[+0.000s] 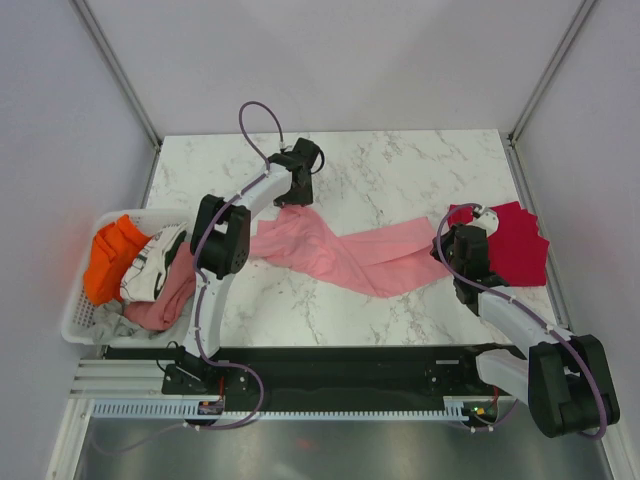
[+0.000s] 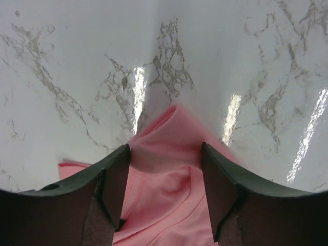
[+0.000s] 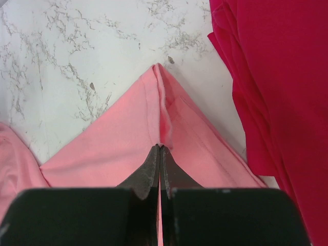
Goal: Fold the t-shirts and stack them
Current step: Flatten the tshirt out
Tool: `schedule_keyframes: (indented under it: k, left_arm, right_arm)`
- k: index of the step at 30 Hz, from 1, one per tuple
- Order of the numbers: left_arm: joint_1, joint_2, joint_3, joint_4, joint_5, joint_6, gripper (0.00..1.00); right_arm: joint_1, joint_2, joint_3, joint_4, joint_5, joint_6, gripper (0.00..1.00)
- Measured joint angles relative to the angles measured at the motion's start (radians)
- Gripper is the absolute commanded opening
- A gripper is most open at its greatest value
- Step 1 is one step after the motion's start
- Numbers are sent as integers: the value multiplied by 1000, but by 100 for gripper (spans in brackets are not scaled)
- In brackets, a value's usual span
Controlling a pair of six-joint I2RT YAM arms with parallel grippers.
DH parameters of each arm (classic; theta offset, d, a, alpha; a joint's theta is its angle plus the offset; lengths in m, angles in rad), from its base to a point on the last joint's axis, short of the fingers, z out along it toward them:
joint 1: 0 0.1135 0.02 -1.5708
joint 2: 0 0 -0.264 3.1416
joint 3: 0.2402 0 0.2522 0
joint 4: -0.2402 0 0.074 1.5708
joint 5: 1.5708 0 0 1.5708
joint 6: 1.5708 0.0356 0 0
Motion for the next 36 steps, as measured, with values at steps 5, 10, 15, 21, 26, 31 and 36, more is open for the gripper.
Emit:
schedule_keyframes:
  k: [5, 10, 15, 21, 26, 31, 36]
  left_arm:
    - [17, 0, 0, -26, 26, -4, 14]
    - [50, -8, -2, -31, 53, -2, 2]
    - [108, -80, 23, -48, 111, -3, 2]
    - [154, -342, -36, -24, 124, -3, 2]
    - [48, -910, -526, 101, 79, -43, 6]
    - [12, -1389, -1099, 154, 55, -147, 82]
    - [19, -1614, -1399, 93, 48, -245, 100]
  right_arm:
    - [0, 0, 0, 0, -3, 0, 0]
    - [0, 48, 23, -23, 13, 16, 0]
    - [-4, 179, 208, -135, 21, 41, 0]
    - [-64, 223, 460, -240, 13, 63, 0]
    - [-116, 130, 433, -271, 15, 84, 0]
    - [-123, 39, 277, -273, 17, 100, 0]
    - [-123, 15, 156, -273, 10, 105, 0]
